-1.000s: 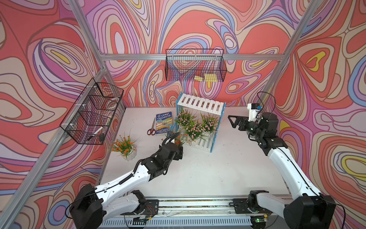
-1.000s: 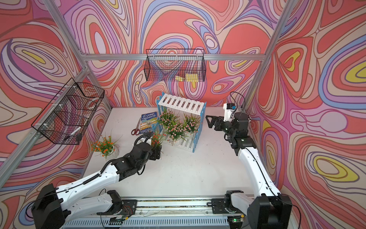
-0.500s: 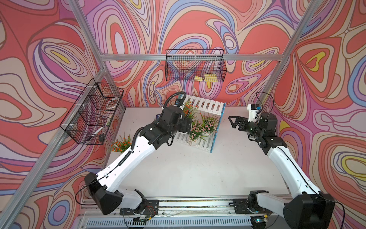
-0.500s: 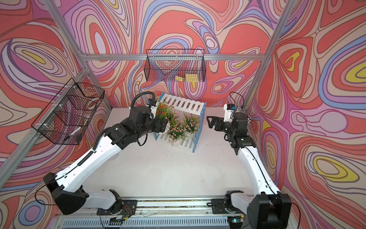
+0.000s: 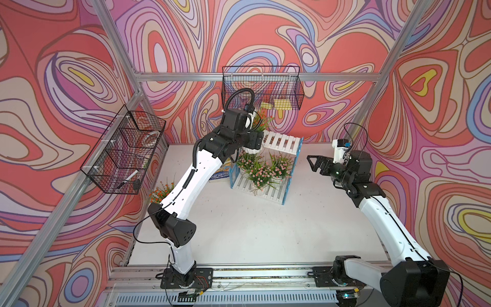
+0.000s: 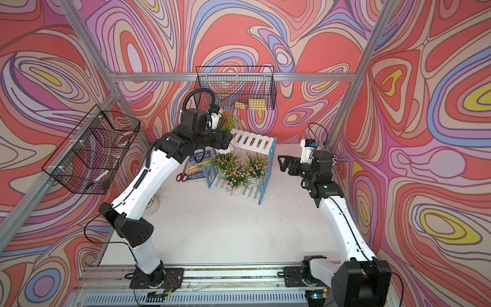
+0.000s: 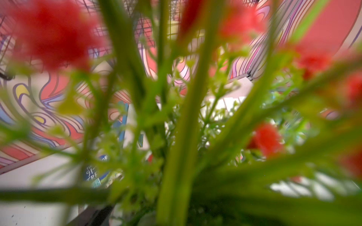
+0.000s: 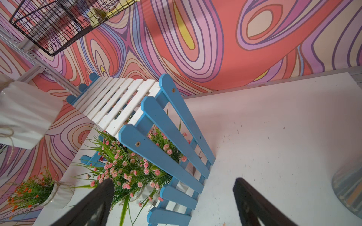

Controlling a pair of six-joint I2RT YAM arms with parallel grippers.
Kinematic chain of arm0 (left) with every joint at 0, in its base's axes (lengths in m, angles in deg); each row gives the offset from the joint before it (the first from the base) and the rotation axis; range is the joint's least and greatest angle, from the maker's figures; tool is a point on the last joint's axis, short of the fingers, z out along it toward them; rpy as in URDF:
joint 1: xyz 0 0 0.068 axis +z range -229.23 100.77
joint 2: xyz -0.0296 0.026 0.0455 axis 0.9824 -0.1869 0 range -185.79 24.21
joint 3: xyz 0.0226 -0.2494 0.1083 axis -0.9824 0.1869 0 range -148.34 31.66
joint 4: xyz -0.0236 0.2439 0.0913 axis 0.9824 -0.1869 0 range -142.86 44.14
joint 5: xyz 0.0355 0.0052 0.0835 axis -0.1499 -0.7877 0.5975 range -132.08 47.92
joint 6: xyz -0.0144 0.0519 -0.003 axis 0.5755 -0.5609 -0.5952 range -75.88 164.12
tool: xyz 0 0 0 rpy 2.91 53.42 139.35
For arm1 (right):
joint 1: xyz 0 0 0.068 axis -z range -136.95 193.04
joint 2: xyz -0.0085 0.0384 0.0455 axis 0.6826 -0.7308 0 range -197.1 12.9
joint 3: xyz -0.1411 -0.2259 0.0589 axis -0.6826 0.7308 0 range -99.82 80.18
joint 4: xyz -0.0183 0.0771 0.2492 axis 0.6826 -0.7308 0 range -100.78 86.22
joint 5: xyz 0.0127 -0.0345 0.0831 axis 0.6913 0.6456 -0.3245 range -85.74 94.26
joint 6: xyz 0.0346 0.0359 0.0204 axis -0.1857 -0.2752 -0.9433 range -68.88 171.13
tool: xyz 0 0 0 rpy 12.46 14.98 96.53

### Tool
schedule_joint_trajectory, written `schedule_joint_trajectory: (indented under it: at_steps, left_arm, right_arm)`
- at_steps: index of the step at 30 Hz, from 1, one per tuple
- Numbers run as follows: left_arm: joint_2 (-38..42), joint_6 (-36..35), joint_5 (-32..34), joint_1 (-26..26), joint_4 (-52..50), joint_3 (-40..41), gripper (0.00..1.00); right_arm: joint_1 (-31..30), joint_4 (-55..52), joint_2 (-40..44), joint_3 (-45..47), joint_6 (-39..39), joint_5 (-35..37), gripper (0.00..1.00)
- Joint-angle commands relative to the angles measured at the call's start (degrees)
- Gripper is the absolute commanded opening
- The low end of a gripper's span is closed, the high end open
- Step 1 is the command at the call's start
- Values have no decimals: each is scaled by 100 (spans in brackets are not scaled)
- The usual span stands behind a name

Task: Place the baby's breath potted plants on the rack by color
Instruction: Place the baby's breath potted plant on the rack.

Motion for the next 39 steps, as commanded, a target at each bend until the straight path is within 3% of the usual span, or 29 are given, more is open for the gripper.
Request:
schedule_joint_trajectory:
  at_steps: [1,16,31,39]
  left_arm:
    - [-127,-304,-204,150,571,-437,72]
    - [-1599,-526,-464,433,427,-2104,72]
    - [-1773,-620,-422,574,207,-2337,72]
    - [-1768,-653,-391,598,153,-2336,76]
  right_arm:
    - [-20,7,-30,-30,40,-12,98]
    - [-23,78,-92,58,84,-44,98]
    - [-25,99,-167,-21,76,-117,98]
    - [-22,34,-140,-60,76,-117,98]
